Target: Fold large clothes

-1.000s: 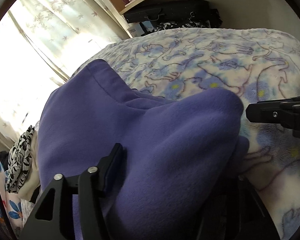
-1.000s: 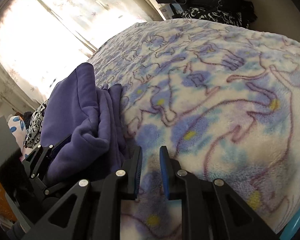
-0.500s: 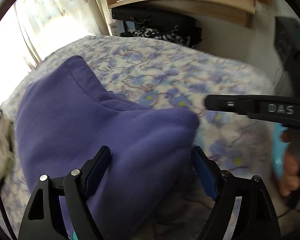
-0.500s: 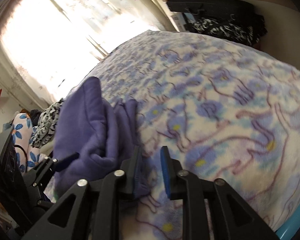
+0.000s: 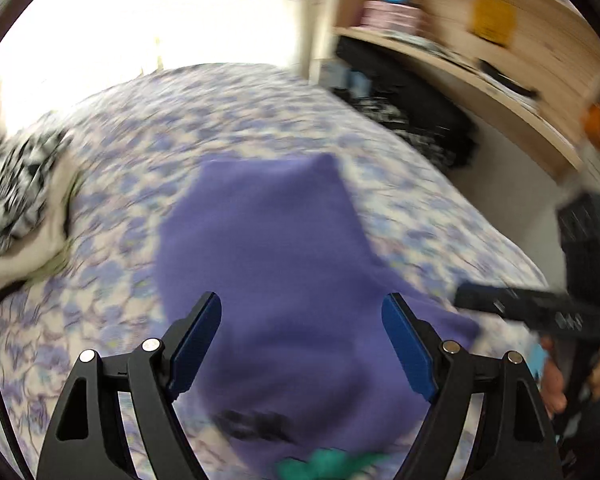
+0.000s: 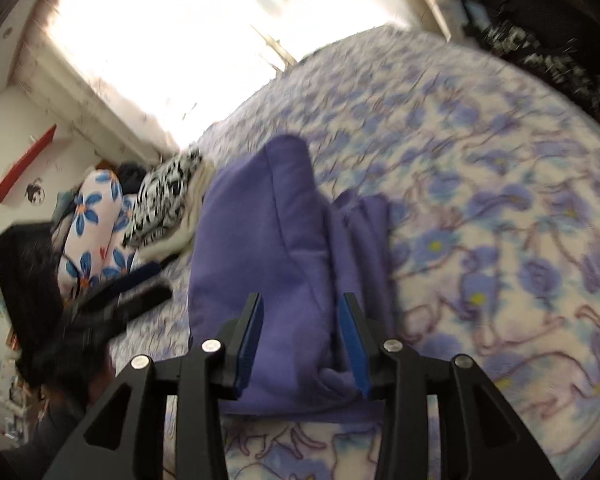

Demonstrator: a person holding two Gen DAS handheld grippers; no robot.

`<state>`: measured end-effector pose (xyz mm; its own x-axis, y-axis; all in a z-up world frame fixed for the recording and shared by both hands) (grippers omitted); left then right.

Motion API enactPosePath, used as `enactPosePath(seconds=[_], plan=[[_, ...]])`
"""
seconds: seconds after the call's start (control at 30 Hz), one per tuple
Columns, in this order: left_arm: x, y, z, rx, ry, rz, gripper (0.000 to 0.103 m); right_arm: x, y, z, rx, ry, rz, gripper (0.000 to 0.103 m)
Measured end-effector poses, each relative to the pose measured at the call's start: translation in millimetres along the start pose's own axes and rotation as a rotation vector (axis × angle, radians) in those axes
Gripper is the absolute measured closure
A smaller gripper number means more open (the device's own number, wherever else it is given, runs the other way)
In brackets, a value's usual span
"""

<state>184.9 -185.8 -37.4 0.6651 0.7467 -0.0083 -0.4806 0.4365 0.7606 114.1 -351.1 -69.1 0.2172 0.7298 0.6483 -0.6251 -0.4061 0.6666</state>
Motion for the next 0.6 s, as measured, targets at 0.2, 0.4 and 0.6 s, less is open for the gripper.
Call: enactPosePath(seconds=[0.2, 0.4, 0.6], plan=[[68, -46, -4, 0.077, 0.128, 0.049, 0.022, -8, -47, 9, 0.140, -0.020, -0.054, 0.063], [81, -80, 0, 0.078, 0.199, -0.049, 0.022, -9, -81, 15, 0.234, -0.018, -0.046, 0.063], [75, -99, 7, 0.095, 0.159, -0.004, 0.019, -14, -91, 16, 0.202, 0.028, -0.065, 0.086]])
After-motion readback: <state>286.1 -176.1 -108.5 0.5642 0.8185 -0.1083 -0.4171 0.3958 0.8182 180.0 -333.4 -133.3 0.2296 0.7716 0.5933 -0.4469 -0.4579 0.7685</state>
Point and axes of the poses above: each gripper's, at about its wrist camera, not at the fingertips, and y roughly against the way its jaws point, x to its left, z to its top, the point moved 6 cm from there along -y, roughly the way its jaws point, and after that the axes turned 13 degrees about -y, right-handed, at the moved point
